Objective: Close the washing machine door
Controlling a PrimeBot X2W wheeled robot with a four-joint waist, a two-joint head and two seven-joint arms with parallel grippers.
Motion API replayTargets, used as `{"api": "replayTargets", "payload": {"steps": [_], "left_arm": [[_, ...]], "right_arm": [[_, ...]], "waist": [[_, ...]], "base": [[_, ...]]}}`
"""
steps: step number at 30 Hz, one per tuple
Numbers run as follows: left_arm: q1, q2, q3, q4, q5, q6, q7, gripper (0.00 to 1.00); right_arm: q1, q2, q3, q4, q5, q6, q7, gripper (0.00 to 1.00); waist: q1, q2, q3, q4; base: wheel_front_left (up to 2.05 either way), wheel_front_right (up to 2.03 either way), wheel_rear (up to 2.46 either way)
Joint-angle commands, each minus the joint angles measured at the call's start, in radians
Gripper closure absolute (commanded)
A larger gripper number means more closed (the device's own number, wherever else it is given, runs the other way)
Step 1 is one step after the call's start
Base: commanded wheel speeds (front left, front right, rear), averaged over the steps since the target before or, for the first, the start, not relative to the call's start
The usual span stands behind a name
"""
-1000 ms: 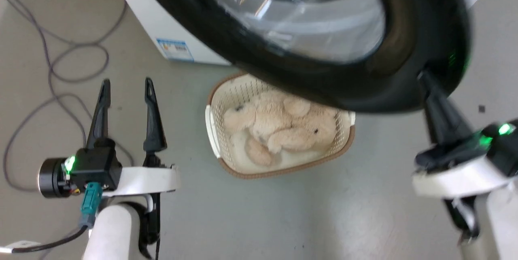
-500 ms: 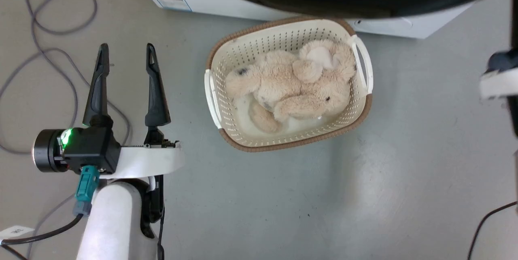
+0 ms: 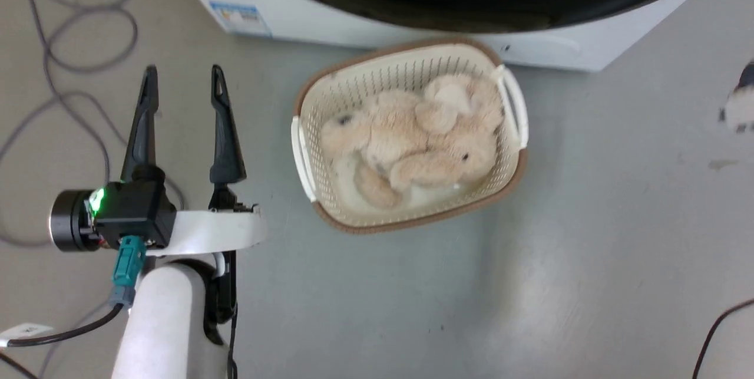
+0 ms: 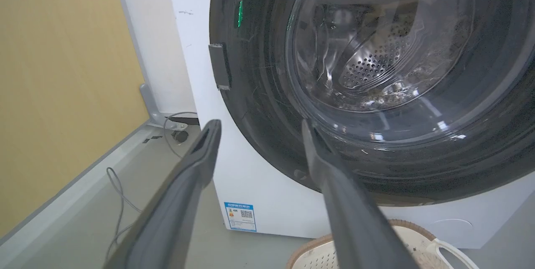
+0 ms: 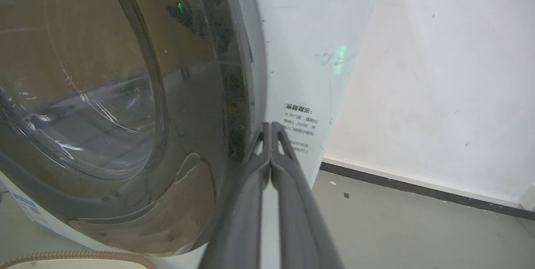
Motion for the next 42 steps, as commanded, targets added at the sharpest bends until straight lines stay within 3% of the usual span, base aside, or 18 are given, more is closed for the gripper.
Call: {"api": "replayTargets", "payload": {"steps": [1, 10, 18, 19, 20, 21, 22, 40, 41, 42], "left_arm": [[0.019, -0.003, 0.006, 0.006, 0.006, -0.005, -0.005, 0.00], [0.150, 0.003, 0.050, 0.059, 0.000, -0.001, -0.005, 0.00], [0.254, 0.000, 0.063, 0.092, -0.004, -0.002, -0.005, 0.00], [0.265, -0.001, 0.064, 0.093, -0.005, -0.003, -0.005, 0.00], [0.276, -0.001, 0.066, 0.094, -0.005, -0.004, -0.005, 0.00], [0.288, -0.001, 0.068, 0.096, -0.005, -0.005, -0.005, 0.00], [0.300, -0.001, 0.070, 0.096, -0.006, -0.006, -0.005, 0.00], [0.405, -0.004, 0.090, 0.098, -0.016, -0.037, -0.005, 0.00], [0.391, -0.002, 0.089, 0.098, -0.015, -0.036, 0.000, 1.00], [0.391, -0.003, 0.088, 0.098, -0.017, -0.037, 0.001, 1.00]], "right_arm": [[0.037, 0.007, -0.009, -0.011, -0.011, -0.001, -0.003, 1.00], [0.248, 0.068, -0.118, -0.132, -0.085, -0.001, -0.003, 1.00], [0.463, 0.143, -0.055, -0.254, -0.126, -0.001, -0.003, 1.00], [0.488, 0.154, -0.040, -0.262, -0.120, -0.001, -0.003, 0.96], [0.510, 0.162, -0.027, -0.267, -0.112, -0.001, -0.003, 0.73], [0.533, 0.169, -0.009, -0.270, -0.106, -0.001, -0.003, 0.44], [0.554, 0.174, 0.007, -0.276, -0.106, -0.001, -0.003, 0.00], [0.750, 0.217, 0.092, -0.288, -0.001, -0.001, -0.003, 0.00], [0.737, 0.213, 0.091, -0.287, 0.000, 0.000, 0.000, 1.00], [0.738, 0.213, 0.093, -0.287, 0.001, 0.000, 0.001, 1.00]], "waist": [[0.0000, 0.0000, -0.053, -0.018], [0.0000, 0.0000, -0.260, -0.073], [0.0000, 0.0000, -0.407, -0.100], [0.0000, 0.0000, -0.421, -0.103], [0.0000, 0.0000, -0.434, -0.106], [0.0000, 0.0000, -0.448, -0.109], [0.0000, 0.0000, -0.461, -0.113], [0.0000, 0.0000, -0.525, -0.127], [0.0000, 0.0000, -0.525, -0.126], [0.0000, 0.0000, -0.525, -0.126]], "base": [[0.00, 0.00, 0.00], [0.00, 0.00, 0.00], [0.00, 0.00, 0.00], [0.00, 0.00, 0.00], [0.00, 0.00, 0.00], [0.00, 0.00, 0.00], [0.00, 0.00, 0.00], [0.00, 0.00, 0.00], [0.00, 0.00, 0.00], [0.00, 0.00, 0.00]]}}
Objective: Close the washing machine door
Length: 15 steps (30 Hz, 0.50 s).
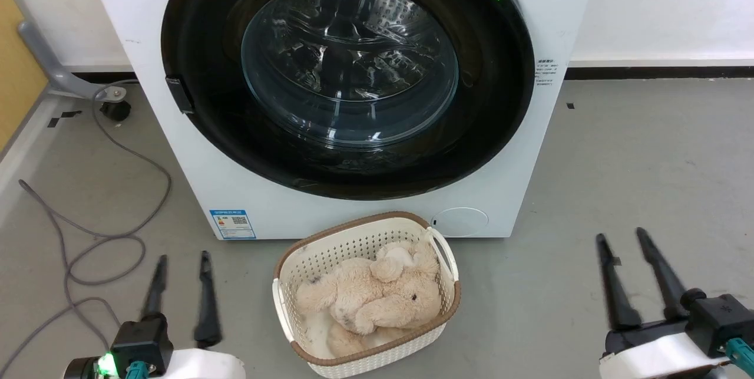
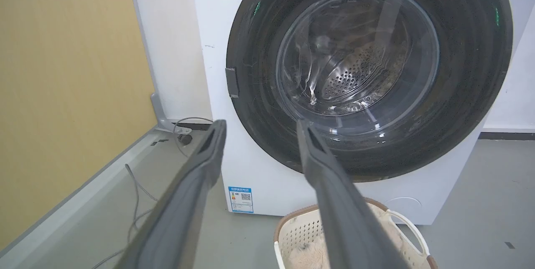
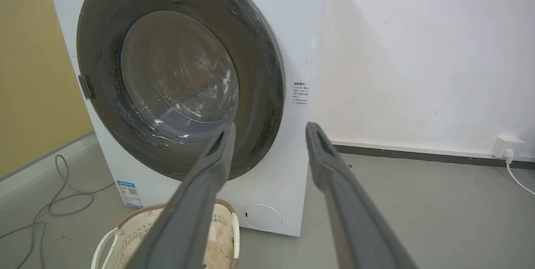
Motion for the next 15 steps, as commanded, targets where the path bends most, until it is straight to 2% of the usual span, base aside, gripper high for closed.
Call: {"api": "replayTargets", "payload": {"steps": [1, 15], "left_arm": [[0.000, 0.000, 0.000, -0.001, 0.000, 0.000, 0.001, 1.00], [-0.004, -0.001, -0.004, -0.006, 0.005, -0.008, 0.026, 1.00]], "right_arm": [[0.000, 0.000, 0.000, 0.000, -0.001, 0.000, 0.000, 1.00], [0.000, 0.000, 0.007, -0.007, -0.007, 0.000, 0.025, 1.00]], "waist": [[0.0002, 0.0000, 0.000, 0.000], [0.0002, 0.0000, 0.001, 0.010]], "base": [[0.00, 0.00, 0.00], [0.00, 0.00, 0.00]]}}
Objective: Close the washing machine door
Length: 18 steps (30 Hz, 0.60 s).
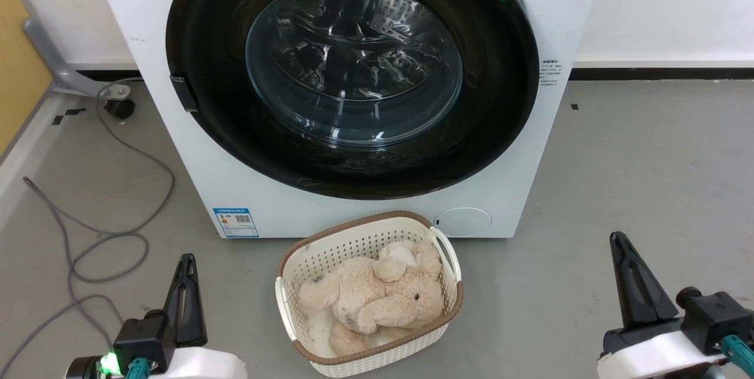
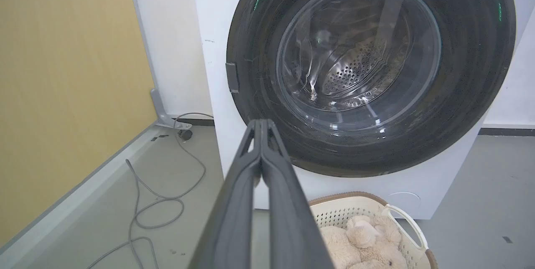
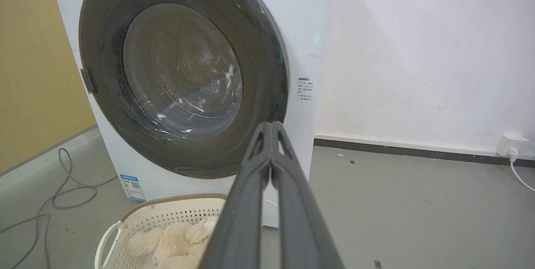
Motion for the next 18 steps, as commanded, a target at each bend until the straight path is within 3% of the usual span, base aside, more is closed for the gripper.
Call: {"api": "replayTargets", "payload": {"steps": [1, 18], "left_arm": [[-0.004, -0.001, -0.002, -0.005, 0.006, -0.004, 0.008, 1.00], [-0.010, -0.003, -0.007, -0.012, 0.013, -0.015, 0.043, 1.00]], "right_arm": [[0.000, 0.001, 0.003, -0.005, -0.002, 0.000, 0.007, 1.00], [0.000, 0.001, 0.014, -0.013, -0.007, 0.000, 0.042, 1.00]], "waist": [[0.0001, -0.0001, 0.000, 0.001], [0.0001, -0.0001, 0.001, 0.015]], "base": [[0.00, 0.00, 0.00], [0.00, 0.00, 0.00]]}}
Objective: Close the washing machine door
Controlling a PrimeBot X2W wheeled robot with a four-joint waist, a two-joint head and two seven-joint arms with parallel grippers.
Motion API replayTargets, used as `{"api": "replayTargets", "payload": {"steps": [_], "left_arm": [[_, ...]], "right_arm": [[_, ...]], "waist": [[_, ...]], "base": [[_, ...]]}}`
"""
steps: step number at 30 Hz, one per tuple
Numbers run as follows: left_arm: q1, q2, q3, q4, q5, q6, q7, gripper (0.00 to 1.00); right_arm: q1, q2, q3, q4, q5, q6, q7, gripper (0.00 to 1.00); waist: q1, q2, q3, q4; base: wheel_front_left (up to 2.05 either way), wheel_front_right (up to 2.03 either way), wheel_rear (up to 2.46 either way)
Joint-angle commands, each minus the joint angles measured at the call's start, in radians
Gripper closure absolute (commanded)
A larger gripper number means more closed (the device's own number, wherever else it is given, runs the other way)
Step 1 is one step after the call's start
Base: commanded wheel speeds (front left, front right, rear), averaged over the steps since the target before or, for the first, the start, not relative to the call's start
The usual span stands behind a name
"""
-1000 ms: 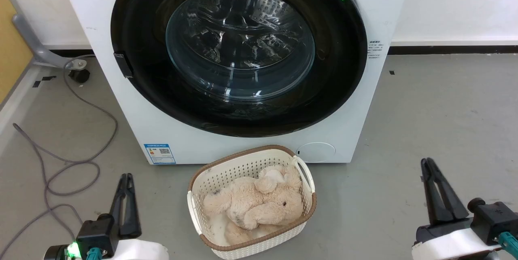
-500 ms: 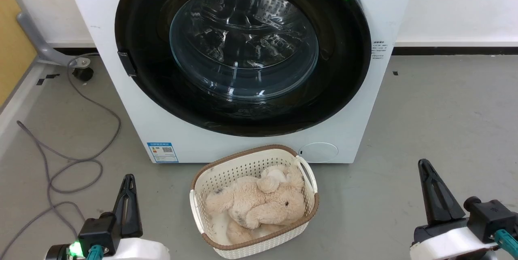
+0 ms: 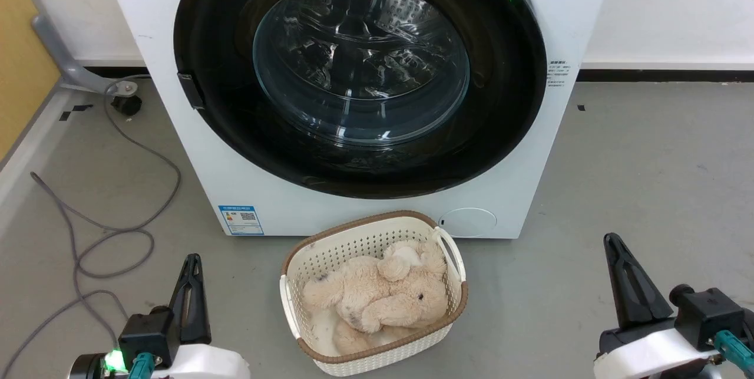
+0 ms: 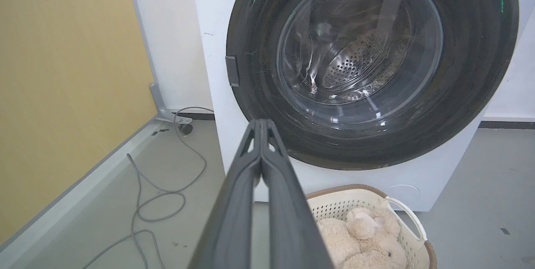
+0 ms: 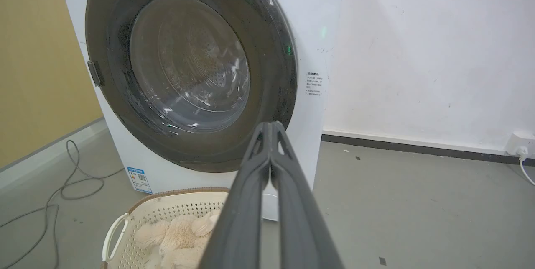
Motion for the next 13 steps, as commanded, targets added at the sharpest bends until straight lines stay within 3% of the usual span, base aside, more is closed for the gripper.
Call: {"api": "replayTargets", "payload": {"steps": [1, 13], "left_arm": [[-0.009, -0.002, -0.003, -0.007, 0.006, -0.006, 0.010, 1.00], [-0.013, -0.003, -0.007, -0.012, 0.011, -0.014, 0.034, 1.00]], "right_arm": [[0.000, 0.001, 0.003, -0.007, -0.006, 0.000, 0.009, 1.00], [0.000, 0.002, 0.010, -0.013, -0.010, 0.000, 0.034, 1.00]], "waist": [[0.0000, 0.0000, 0.000, 0.002], [0.0000, 0.0000, 0.001, 0.011]], "base": [[0.00, 0.00, 0.00], [0.00, 0.00, 0.00]]}}
